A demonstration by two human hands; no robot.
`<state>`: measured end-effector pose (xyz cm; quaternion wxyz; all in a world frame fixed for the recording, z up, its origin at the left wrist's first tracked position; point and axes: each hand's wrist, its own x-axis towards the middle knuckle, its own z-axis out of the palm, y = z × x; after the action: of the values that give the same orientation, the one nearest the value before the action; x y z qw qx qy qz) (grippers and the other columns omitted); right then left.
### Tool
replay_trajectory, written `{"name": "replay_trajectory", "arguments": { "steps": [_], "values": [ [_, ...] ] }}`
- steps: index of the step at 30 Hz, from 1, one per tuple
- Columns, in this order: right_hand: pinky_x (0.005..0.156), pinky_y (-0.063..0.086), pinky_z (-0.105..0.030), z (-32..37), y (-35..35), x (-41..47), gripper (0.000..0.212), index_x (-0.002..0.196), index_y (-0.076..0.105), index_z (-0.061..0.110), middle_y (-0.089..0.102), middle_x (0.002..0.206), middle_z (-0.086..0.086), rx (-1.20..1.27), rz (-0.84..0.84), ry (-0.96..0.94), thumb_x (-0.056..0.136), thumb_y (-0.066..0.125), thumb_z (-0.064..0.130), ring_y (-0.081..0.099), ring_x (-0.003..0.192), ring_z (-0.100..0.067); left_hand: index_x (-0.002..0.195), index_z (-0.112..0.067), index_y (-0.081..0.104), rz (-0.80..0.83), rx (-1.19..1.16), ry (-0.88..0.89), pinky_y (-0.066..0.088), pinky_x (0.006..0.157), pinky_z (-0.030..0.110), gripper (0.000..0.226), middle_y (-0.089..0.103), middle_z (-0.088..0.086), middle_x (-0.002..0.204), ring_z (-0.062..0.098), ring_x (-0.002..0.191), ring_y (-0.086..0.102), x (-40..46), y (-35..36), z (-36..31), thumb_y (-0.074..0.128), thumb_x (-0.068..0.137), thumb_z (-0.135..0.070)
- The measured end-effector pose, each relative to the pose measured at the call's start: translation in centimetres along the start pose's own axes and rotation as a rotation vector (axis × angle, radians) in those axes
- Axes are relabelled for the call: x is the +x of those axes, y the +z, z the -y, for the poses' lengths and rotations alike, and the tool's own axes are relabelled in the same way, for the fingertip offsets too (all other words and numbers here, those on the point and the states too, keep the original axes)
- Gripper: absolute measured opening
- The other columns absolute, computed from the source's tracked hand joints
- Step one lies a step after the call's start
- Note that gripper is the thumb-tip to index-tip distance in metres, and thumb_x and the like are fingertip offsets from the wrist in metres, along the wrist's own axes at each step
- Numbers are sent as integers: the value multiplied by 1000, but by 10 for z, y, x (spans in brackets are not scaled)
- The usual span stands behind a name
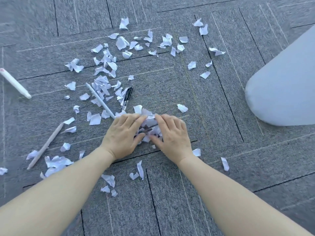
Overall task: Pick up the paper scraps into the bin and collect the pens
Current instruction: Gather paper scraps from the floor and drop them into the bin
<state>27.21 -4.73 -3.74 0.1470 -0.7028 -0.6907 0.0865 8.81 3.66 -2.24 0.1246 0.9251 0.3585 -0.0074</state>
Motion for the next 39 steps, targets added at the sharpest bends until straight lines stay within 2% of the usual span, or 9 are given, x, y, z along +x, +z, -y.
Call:
{"name": "replay_trajectory", "arguments": {
  "steps": [5, 9, 13, 18, 22, 25, 28, 33, 39],
  "values": [
    [66, 49, -39, -6, -7, 13, 38, 105, 57, 12, 59, 91, -6, -9, -60, -97, 91, 44, 45, 55, 78, -27, 106, -11, 55, -42, 49, 92, 48, 65, 40, 35, 57, 8, 88, 28, 77, 50, 22, -6, 1, 39, 90, -38],
    [39, 32, -27, -20, -19, 24, 32, 92, 62, 11, 55, 76, -4, -85, 37, -208, 91, 47, 40, 54, 56, -24, 87, -9, 51, 32, 56, 167, 31, 47, 29, 34, 59, 6, 73, 28, 61, 58, 39, -21, 4, 52, 87, -43],
    [35, 27, -25, -37, -30, 38, 15, 95, 61, 8, 54, 75, -6, -54, 115, -259, 95, 54, 20, 47, 38, -30, 80, -12, 49, -15, 36, 146, 29, 45, 27, 37, 59, 3, 67, 26, 54, 58, 39, -19, 15, 54, 87, -47],
    [47, 46, -35, -42, -38, 35, 17, 102, 57, 10, 53, 94, -3, 107, 95, 96, 102, 44, 20, 51, 53, -29, 70, -19, 38, -49, 59, 65, 16, 36, 16, 34, 44, -8, 53, 13, 40, 44, 24, -21, 28, 46, 91, -45],
    [52, 32, -33, -37, -43, 41, 31, 74, 44, 27, 48, 68, 6, 326, 35, 390, 104, 36, 29, 44, 57, -16, 71, -18, 36, -140, -83, -181, 21, 36, 19, 30, 36, -11, 46, 15, 37, 42, 11, -19, 27, 47, 95, -33],
    [56, 32, -34, -42, -46, 48, 29, 84, 57, 20, 56, 69, 1, 453, -128, 650, 103, 36, 27, 50, 66, -21, 101, -12, 52, -152, -108, -203, 31, 36, 22, 14, 44, -7, 51, 22, 41, 49, 13, -22, 12, 44, 97, -22],
    [51, 30, -33, -50, -52, 47, 28, 95, 59, 11, 57, 70, -3, 319, -96, 657, 103, 35, 23, 51, 66, -24, 137, -26, 36, -62, -75, -187, 47, 44, 30, 38, 61, -2, 87, 20, 55, 57, 37, -30, 1, 30, 100, -35],
    [53, 38, -32, -48, -50, 47, 24, 115, 43, 20, 60, 80, -3, 40, 182, 367, 102, 34, 38, 58, 70, -28, 123, -24, 35, 114, 81, -214, 38, 47, 28, 61, 53, 4, 103, 23, 65, 53, 73, -33, -19, 29, 85, -72],
    [54, 43, -35, -41, -52, 60, 20, 110, 45, 13, 64, 83, -10, -87, 284, 237, 103, 36, 30, 53, 65, -28, 128, -16, 42, 103, 98, -152, 38, 57, 32, 43, 52, 8, 113, 29, 86, 63, 76, -21, -38, 34, 98, -46]
  ]
}}
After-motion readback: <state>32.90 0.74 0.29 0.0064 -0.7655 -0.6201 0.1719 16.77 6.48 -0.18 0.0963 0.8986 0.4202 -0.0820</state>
